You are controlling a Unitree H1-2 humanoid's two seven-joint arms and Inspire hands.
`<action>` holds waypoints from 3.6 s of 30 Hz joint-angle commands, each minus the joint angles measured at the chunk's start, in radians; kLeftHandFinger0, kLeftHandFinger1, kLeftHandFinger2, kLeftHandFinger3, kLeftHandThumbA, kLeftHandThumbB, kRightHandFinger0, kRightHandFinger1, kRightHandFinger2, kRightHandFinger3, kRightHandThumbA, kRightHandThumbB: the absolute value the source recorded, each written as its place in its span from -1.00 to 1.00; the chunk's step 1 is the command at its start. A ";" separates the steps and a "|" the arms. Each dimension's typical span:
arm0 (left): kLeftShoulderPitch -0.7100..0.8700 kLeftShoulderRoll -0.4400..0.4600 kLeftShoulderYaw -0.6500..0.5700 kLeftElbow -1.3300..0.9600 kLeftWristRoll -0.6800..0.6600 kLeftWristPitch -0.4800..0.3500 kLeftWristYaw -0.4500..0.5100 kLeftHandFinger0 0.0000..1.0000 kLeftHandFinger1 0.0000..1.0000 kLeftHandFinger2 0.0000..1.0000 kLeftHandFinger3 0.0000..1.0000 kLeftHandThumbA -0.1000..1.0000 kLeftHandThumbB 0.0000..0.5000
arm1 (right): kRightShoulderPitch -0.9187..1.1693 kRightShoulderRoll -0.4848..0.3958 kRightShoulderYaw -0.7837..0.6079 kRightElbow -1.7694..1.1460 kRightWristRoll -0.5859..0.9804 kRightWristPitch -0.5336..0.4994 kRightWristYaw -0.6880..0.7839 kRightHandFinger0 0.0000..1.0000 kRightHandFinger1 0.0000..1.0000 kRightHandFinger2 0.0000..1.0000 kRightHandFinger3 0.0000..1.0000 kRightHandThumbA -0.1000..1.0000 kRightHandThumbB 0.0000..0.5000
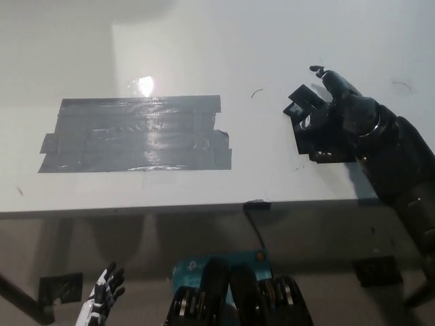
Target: A stapler is kept on the black spot marked on the desk infront of the robot. The robot picks up the stapler using its right hand and passes it to a person
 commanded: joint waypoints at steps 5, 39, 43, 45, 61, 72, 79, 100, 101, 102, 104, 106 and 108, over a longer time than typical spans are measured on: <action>-0.008 0.015 -0.001 -0.014 0.010 -0.046 -0.007 1.00 1.00 1.00 1.00 1.00 1.00 | -0.017 -0.012 -0.008 0.025 -0.004 -0.006 0.017 1.00 1.00 1.00 1.00 1.00 0.36; -0.040 0.020 -0.003 -0.001 0.023 -0.051 -0.006 1.00 1.00 1.00 1.00 1.00 0.93 | -0.031 -0.016 0.001 0.068 -0.050 -0.059 -0.068 -0.60 0.04 0.50 -0.07 1.00 -0.76; -0.044 0.024 -0.003 0.004 0.019 -0.051 -0.011 1.00 1.00 1.00 1.00 1.00 0.99 | -0.034 -0.021 -0.064 0.047 0.015 -0.002 -0.008 -0.74 -0.27 0.28 -0.06 1.00 -0.84; -0.052 0.025 -0.004 0.005 0.020 -0.045 -0.012 1.00 1.00 1.00 1.00 1.00 1.00 | -0.044 -0.020 -0.148 0.046 0.089 0.037 0.025 -0.98 -0.70 -0.12 -0.45 1.00 -0.96; -0.067 0.021 -0.006 0.009 0.010 -0.047 -0.016 1.00 1.00 1.00 1.00 1.00 1.00 | -0.100 -0.043 -0.491 0.124 0.334 0.163 0.185 -1.00 -1.00 -0.30 -0.35 0.86 -0.95; -0.074 0.023 -0.005 -0.005 0.014 -0.034 -0.015 1.00 1.00 1.00 1.00 1.00 0.98 | -0.138 -0.039 -0.620 0.243 0.505 0.163 0.233 -1.00 -1.00 -0.82 -0.47 1.00 -1.00; -0.080 0.026 -0.005 0.002 0.009 -0.045 -0.020 1.00 1.00 1.00 1.00 1.00 0.94 | -0.157 -0.032 -0.796 0.324 0.662 0.163 0.286 -1.00 -1.00 -1.00 -0.82 1.00 -0.92; -0.090 0.022 -0.005 0.013 0.022 -0.048 -0.009 1.00 1.00 1.00 1.00 1.00 1.00 | -0.104 0.069 -0.490 -0.145 1.009 0.163 0.203 -1.00 -1.00 -1.00 -1.00 1.00 -1.00; -0.089 0.021 -0.006 0.009 0.022 -0.042 -0.009 1.00 1.00 1.00 1.00 1.00 1.00 | -0.109 0.069 -0.462 -0.163 0.999 0.163 0.178 -1.00 -1.00 -1.00 -1.00 1.00 -1.00; -0.086 0.021 -0.007 0.005 0.025 -0.037 -0.009 1.00 1.00 1.00 1.00 1.00 1.00 | -0.113 0.070 -0.435 -0.177 0.996 0.163 0.149 -1.00 -1.00 -1.00 -1.00 1.00 -0.97; -0.083 0.023 -0.008 0.004 0.027 -0.038 -0.010 1.00 1.00 1.00 1.00 1.00 0.96 | -0.122 0.067 -0.399 -0.186 1.009 0.163 0.115 -1.00 -1.00 -1.00 -1.00 1.00 -0.87; -0.084 0.024 -0.009 0.007 0.029 -0.043 -0.012 1.00 1.00 1.00 1.00 1.00 0.95 | -0.139 0.062 -0.369 -0.179 1.002 0.163 0.085 -1.00 -1.00 -1.00 -1.00 1.00 -0.85; -0.083 0.025 -0.009 0.009 0.035 -0.045 -0.008 1.00 1.00 1.00 1.00 1.00 0.95 | -0.177 0.059 -0.348 -0.132 1.007 0.163 0.051 -1.00 -1.00 -1.00 -0.95 1.00 -0.75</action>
